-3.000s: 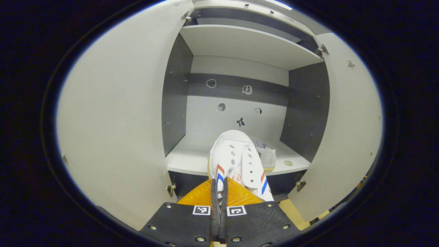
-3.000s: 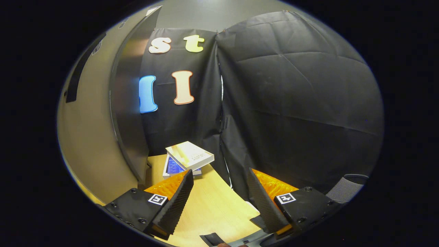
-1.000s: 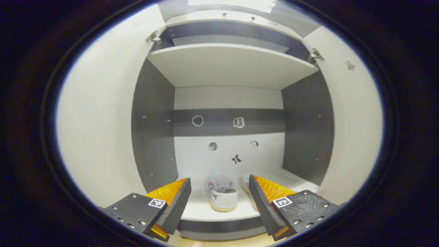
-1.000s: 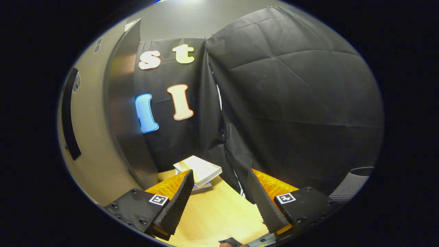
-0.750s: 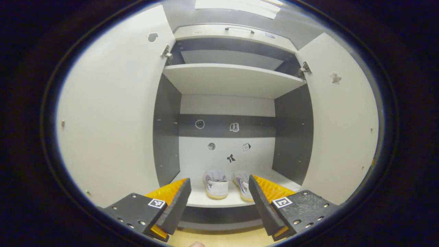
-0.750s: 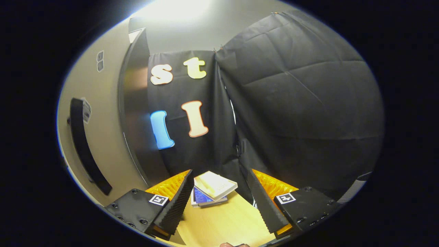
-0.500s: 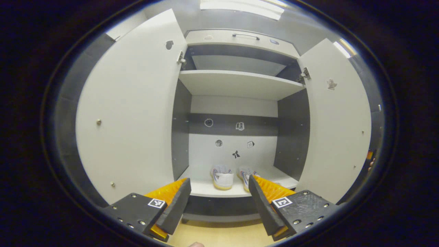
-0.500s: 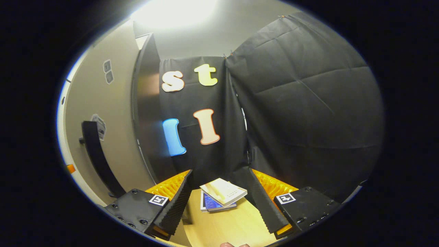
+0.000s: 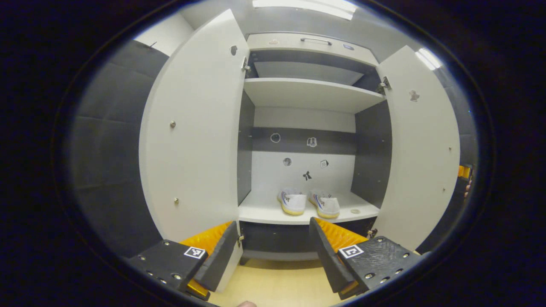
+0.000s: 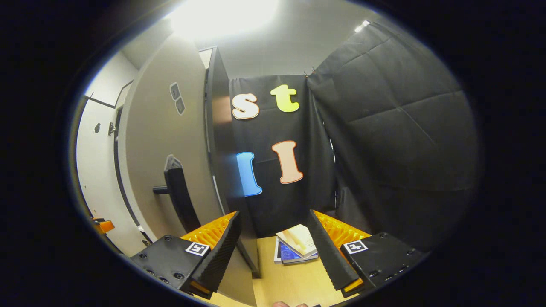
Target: Grab one shoe with the right hand and put it into the shoe cabinet, grab the other shoe with the left hand and put it into the shoe cabinet; then close the right door with the right hand and the left door with the left hand.
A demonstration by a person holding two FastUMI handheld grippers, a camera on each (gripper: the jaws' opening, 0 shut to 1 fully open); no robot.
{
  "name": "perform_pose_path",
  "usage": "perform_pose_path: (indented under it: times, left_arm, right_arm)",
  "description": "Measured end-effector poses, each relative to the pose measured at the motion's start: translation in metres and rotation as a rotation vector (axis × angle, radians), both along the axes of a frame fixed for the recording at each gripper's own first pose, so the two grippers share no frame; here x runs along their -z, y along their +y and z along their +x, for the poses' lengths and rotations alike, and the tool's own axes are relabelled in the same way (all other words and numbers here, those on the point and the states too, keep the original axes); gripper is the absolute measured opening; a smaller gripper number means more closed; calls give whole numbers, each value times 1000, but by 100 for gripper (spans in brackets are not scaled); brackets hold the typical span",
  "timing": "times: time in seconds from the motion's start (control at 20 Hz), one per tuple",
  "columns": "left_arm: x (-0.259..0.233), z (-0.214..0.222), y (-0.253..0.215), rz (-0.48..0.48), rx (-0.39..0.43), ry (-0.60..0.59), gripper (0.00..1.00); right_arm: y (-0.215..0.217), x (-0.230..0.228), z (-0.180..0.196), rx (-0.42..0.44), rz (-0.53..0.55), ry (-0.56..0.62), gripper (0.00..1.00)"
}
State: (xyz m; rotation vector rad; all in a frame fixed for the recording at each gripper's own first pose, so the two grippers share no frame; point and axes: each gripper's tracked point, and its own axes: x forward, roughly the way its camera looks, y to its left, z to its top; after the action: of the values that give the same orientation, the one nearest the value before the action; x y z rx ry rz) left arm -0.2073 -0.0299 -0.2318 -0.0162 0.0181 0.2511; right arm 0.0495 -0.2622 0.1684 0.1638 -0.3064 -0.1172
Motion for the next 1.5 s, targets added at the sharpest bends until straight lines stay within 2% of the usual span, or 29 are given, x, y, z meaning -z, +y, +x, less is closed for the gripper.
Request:
perform_pose_path:
  times: [0.35,0.4,0.45,0.5,0.55,0.6,0.7,0.75,0.8,0.95,1.2,1.3,1.5]
  left_arm:
    - [-1,-11,-7,-7,44,36,96]
    - [-2,-13,-9,-8,61,40,96]
    - [-3,-15,-9,-6,74,39,96]
    - [-4,-19,-7,-1,84,40,96]
    - [-4,-22,-6,-1,93,49,96]
    - [-3,-25,-6,-6,105,63,96]
    - [-13,-29,-7,-28,149,52,96]
    - [-18,-31,-5,-32,169,41,96]
    - [-21,-32,-2,-27,176,35,96]
    - [-29,-36,10,-3,189,18,96]
    - [-21,-51,32,-48,195,26,96]
    - [-13,-60,32,-66,228,37,96]
    - [0,-79,47,-83,222,42,96]
  right_arm:
    - [14,-6,-2,22,75,19,98]
    - [15,-8,-3,36,63,17,98]
    - [17,-10,-4,55,39,15,91]
    - [19,-11,-5,78,16,19,98]
    - [20,-11,-6,98,2,27,91]
    - [24,-10,-8,119,-13,33,98]
    - [32,-14,-12,161,-45,25,86]
    - [37,-16,-13,173,-54,27,94]
    - [44,-15,-13,173,-57,29,94]
    - [75,-13,-12,138,-52,33,94]
    - [128,-11,0,66,-30,25,94]
    - [148,-12,8,38,-40,22,95]
    - [191,-14,28,-32,-77,25,95]
